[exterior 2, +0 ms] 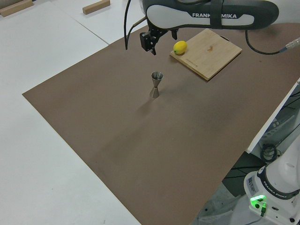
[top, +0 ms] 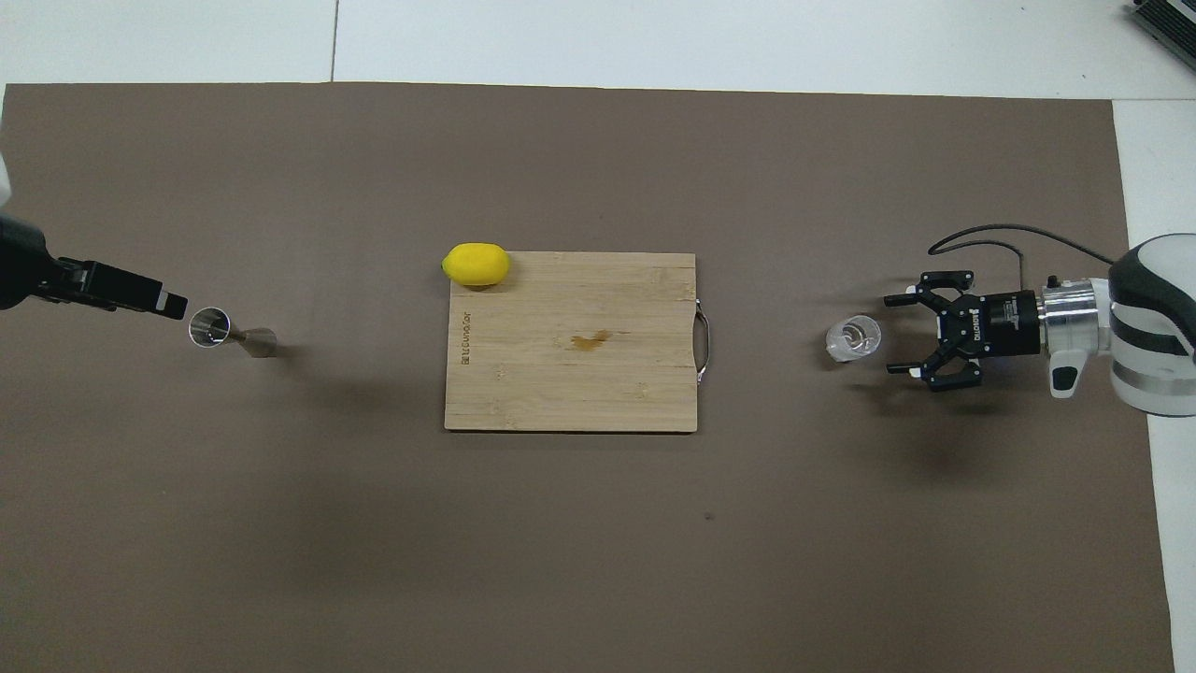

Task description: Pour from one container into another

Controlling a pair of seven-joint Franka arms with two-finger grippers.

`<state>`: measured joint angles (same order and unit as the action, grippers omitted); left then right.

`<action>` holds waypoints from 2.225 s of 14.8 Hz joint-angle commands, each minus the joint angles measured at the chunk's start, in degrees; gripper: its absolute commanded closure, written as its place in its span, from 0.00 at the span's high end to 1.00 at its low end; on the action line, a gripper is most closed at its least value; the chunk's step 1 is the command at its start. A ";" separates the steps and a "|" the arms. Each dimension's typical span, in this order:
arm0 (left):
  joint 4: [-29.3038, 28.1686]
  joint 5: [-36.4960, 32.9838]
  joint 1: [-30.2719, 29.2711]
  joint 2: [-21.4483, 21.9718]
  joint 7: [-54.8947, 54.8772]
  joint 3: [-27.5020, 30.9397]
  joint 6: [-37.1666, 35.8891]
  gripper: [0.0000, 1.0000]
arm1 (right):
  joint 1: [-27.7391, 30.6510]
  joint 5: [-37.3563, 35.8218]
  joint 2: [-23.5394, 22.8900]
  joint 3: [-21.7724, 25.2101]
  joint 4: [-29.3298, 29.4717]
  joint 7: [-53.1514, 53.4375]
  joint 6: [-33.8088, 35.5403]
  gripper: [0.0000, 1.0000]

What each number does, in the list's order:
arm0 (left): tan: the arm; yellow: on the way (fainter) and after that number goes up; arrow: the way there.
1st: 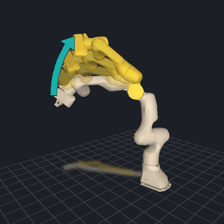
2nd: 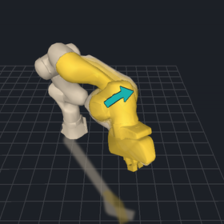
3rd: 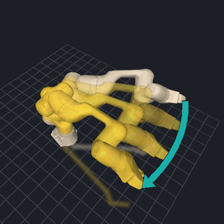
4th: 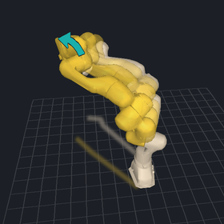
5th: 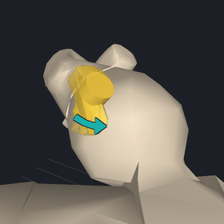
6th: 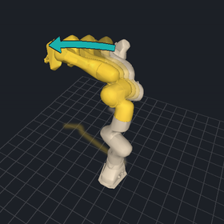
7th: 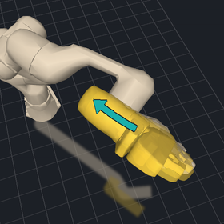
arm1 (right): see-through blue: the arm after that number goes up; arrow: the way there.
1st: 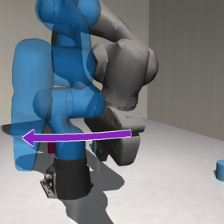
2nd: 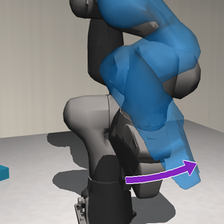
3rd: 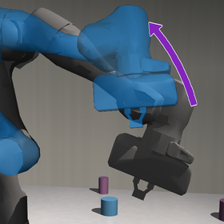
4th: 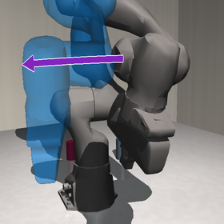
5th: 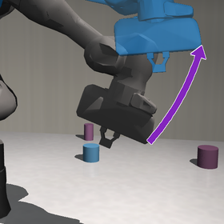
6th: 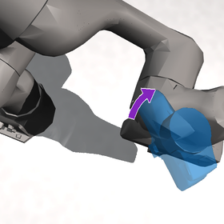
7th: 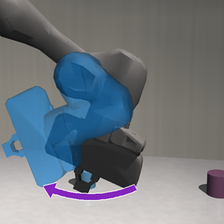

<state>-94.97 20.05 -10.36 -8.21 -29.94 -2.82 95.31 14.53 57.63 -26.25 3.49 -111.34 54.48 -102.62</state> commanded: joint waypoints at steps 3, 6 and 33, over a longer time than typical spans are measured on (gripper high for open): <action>1.19 7.87 -4.83 -2.69 -26.51 -0.44 -0.39 1.00 | -1.43 5.11 0.41 -0.24 -3.18 -3.06 -3.37 1.00; 1.18 14.11 -7.47 -5.58 -43.66 -0.44 -2.58 1.00 | -2.75 7.31 0.06 -0.24 -3.27 -3.06 -4.34 1.00; -15.68 47.44 -22.51 -20.70 -106.28 -0.52 -11.73 1.00 | -4.16 7.23 0.06 -0.24 -2.74 -8.25 -4.35 0.00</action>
<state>-109.78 65.45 -31.91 -27.01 -132.09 -2.90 84.84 10.09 63.42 -26.35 3.36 -113.94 48.04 -106.98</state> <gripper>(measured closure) 0.000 0.498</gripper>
